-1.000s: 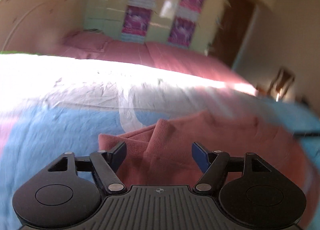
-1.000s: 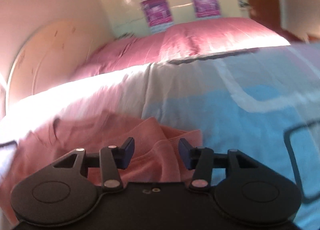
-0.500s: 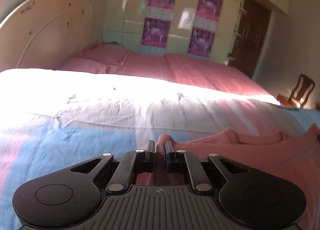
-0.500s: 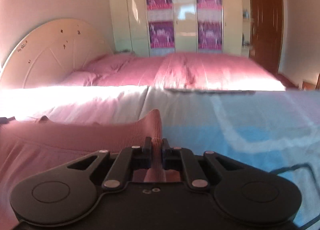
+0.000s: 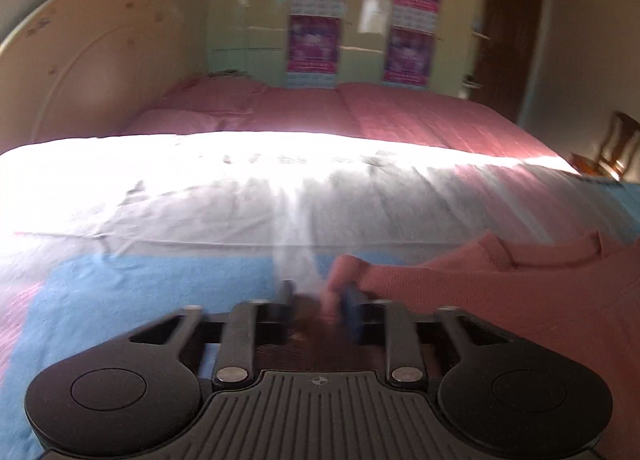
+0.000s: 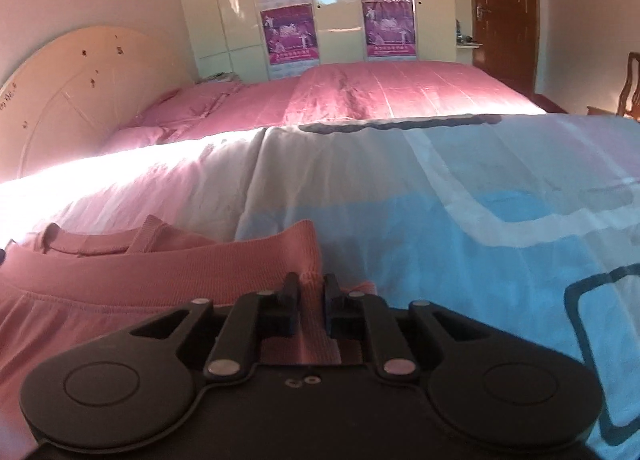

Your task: Fold small clothes

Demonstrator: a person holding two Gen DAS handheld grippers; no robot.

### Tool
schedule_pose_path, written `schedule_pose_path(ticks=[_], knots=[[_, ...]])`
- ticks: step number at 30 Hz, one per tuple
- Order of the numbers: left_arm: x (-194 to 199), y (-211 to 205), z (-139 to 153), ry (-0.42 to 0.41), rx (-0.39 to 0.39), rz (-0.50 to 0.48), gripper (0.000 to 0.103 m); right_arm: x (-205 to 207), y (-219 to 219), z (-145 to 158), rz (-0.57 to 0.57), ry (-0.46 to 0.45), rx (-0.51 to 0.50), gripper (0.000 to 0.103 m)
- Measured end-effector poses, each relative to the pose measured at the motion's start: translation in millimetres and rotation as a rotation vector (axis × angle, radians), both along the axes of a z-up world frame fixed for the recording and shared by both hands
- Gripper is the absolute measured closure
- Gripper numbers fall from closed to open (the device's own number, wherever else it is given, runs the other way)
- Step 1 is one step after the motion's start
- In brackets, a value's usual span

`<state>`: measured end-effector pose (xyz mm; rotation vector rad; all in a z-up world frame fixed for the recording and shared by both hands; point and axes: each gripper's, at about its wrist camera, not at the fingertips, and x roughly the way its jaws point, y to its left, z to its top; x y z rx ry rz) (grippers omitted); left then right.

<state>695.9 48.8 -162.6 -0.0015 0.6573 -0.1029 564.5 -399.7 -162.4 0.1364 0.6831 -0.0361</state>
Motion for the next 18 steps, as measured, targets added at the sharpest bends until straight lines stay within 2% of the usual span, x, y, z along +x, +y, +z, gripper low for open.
schedule_pose_path(ticks=[1, 2, 3, 4, 5, 7, 8, 10, 12, 13, 14, 15, 16, 17, 18], knots=[[-9.9, -1.2, 9.1, -0.034, 0.003, 0.012, 0.058, -2.1, 6.6, 6.5, -0.014, -0.004, -0.037, 0.060], [-17.8, -6.2, 18.1, -0.064, -0.008, -0.010, 0.058, -2.1, 13.9, 13.0, -0.028, -0.026, -0.070, 0.050], [-26.9, -19.9, 25.0, -0.081, -0.032, -0.055, 0.058, -7.4, 24.7, 21.4, -0.013, -0.066, -0.074, 0.046], [-33.0, -39.4, 27.4, -0.076, -0.043, -0.121, 0.058, -8.7, 37.3, 26.5, 0.036, -0.094, -0.036, 0.049], [-35.8, -63.5, 25.1, -0.060, -0.032, -0.195, 0.058, -4.5, 56.8, 26.8, 0.103, -0.077, -0.006, 0.053], [-41.2, -104.5, 17.8, -0.009, -0.047, -0.315, 0.058, 5.6, 99.6, 19.6, 0.232, -0.029, 0.002, 0.076], [-42.3, -117.5, 13.7, 0.011, -0.053, -0.349, 0.058, 10.9, 118.1, 14.3, 0.283, 0.002, 0.017, 0.080], [-43.1, -133.1, 7.1, 0.034, -0.030, -0.358, 0.058, 13.5, 149.3, 5.5, 0.359, 0.012, -0.016, 0.076], [-38.8, -118.3, 6.1, 0.042, -0.046, -0.312, 0.058, 12.6, 158.8, 0.3, 0.383, 0.015, -0.058, 0.074], [-35.0, -101.2, 7.4, 0.036, -0.041, -0.271, 0.058, 11.4, 152.7, 0.2, 0.396, 0.017, -0.047, 0.074], [-35.1, -81.8, 7.8, 0.024, -0.003, -0.206, 0.058, 10.6, 141.3, 1.0, 0.389, 0.020, -0.053, 0.074], [-35.8, -58.3, 6.7, 0.015, 0.035, -0.146, 0.058, 9.1, 125.0, 1.7, 0.333, 0.017, -0.089, 0.074], [-37.1, -35.2, 5.3, 0.010, 0.038, -0.109, 0.058, 8.2, 95.6, 0.5, 0.211, 0.018, -0.131, 0.074], [-39.9, -15.5, 5.5, 0.005, 0.019, -0.084, 0.058, 7.8, 68.6, 0.4, 0.098, 0.029, -0.132, 0.074], [-42.1, -6.8, 7.2, 0.001, 0.011, -0.084, 0.058, 5.7, 39.3, -0.9, 0.016, 0.026, -0.092, 0.085]])
